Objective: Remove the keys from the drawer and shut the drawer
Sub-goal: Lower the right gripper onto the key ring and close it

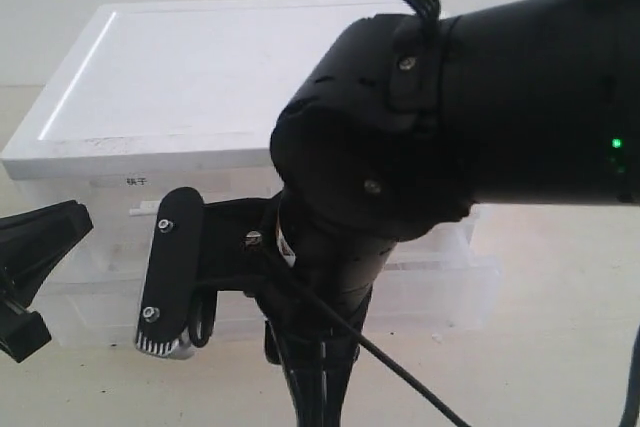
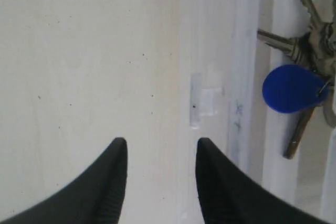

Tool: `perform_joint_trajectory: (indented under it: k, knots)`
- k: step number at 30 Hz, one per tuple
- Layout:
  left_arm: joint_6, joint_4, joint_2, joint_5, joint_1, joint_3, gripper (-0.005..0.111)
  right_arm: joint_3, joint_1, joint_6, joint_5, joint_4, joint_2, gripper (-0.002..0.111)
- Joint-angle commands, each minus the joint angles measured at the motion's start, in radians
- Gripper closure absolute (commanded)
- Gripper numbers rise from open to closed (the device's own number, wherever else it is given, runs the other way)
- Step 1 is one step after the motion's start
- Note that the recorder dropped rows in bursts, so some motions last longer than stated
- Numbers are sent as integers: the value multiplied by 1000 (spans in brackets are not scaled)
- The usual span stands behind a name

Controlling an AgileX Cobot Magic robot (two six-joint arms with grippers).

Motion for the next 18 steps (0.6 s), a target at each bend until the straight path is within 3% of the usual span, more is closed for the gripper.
perform_joint_trajectory:
  k: [1, 5, 9, 18]
  knots:
    - [-4, 8, 7, -23, 0, -5, 102, 0, 97, 7, -53, -100, -75, 70]
    - [-4, 8, 7, -3, 0, -5, 102, 0, 117, 210, -58, -253, -104, 70]
    - [-4, 16, 7, 4, 0, -5, 102, 0, 68, 215, 9, -255, -68, 70]
    - [-4, 16, 7, -4, 0, -5, 102, 0, 38, 202, -56, -245, 24, 70]
